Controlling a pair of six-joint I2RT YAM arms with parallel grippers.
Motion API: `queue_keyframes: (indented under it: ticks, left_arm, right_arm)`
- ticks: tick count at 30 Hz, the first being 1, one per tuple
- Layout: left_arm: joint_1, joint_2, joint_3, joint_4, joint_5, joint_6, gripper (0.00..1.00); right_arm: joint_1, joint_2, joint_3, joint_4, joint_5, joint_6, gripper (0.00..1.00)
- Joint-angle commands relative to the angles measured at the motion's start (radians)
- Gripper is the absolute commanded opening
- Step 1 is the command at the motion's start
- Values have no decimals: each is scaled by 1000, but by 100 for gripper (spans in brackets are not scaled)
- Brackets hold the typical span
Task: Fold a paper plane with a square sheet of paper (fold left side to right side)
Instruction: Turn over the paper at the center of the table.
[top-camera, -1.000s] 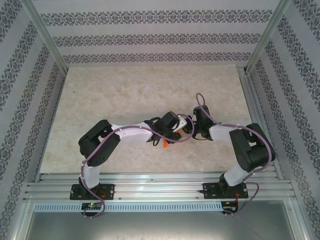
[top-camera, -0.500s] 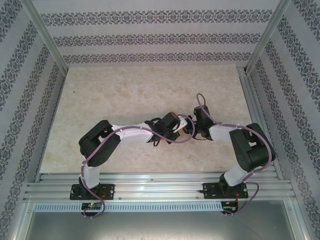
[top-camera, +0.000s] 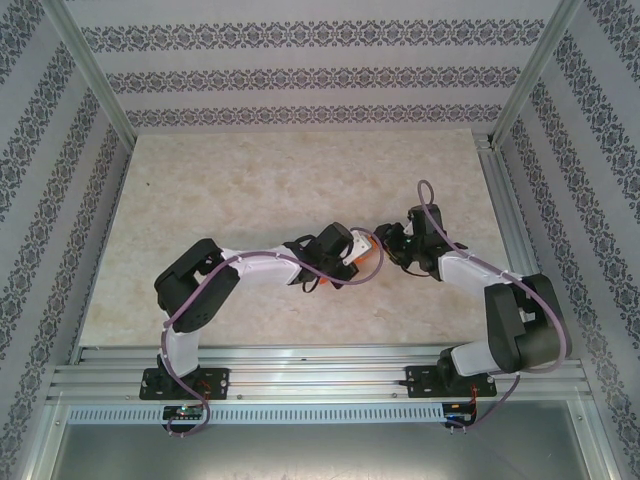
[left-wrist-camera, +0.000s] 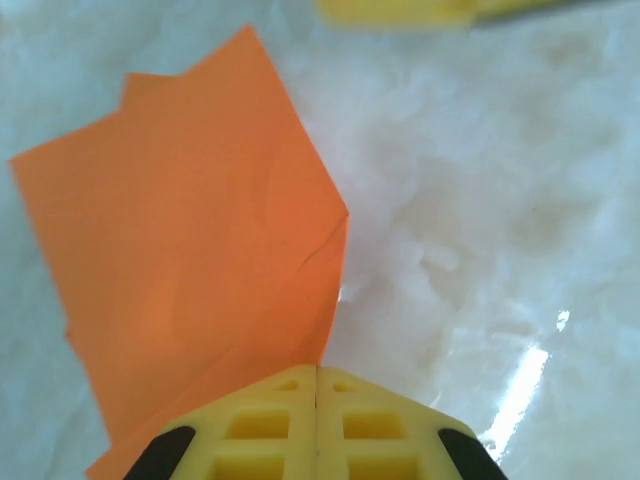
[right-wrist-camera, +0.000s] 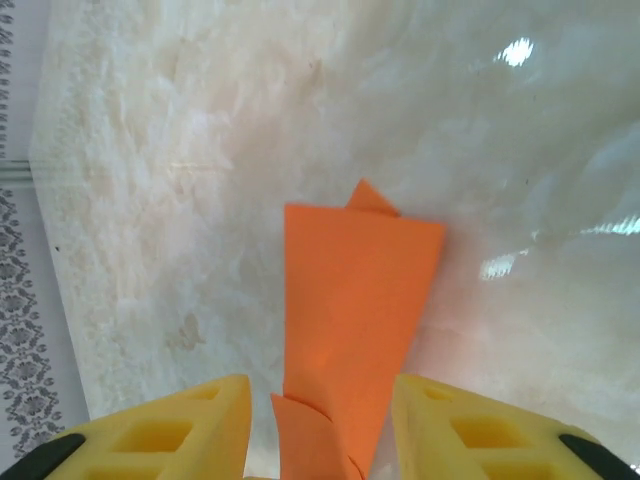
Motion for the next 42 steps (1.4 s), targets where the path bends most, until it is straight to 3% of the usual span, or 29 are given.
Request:
queue_keyframes:
  ticks: [1,5,8,16,21,29,36,38,42]
  left_arm:
    - [17,-2,-13,3,65,-16,0]
    - [37,3,-32,28,97,-33,0]
    - [48,-19,-53,61,119,-46,0]
    - [80,-56,-88,102,173,-76,0]
    - [119,-90,-120,158,233,-123,0]
    - [164,-64,-129,194,319,-166,0]
    - [164,-58,-141,219,371,-156,0]
    - [164,-57,-142,213,374,-147,0]
    - [164,-62,-150,202,367,-139,0]
  right_arm:
    - [-22,-21,-13,-5,-40,-35,43]
    - [-44,-46,7,-47,-50,-107,53]
    - [-58,-42,14,-67,-58,-197,56]
    - [-69,46,-39,61,-122,-17,46]
    - [-73,1,2,-63,-45,-146,46]
    - [-73,73,60,0,-178,-203,34]
    - [-56,165,199,-109,-191,-305,29]
    - [-40,188,221,-121,-193,-309,30]
    - [-33,174,204,-112,-163,-321,42]
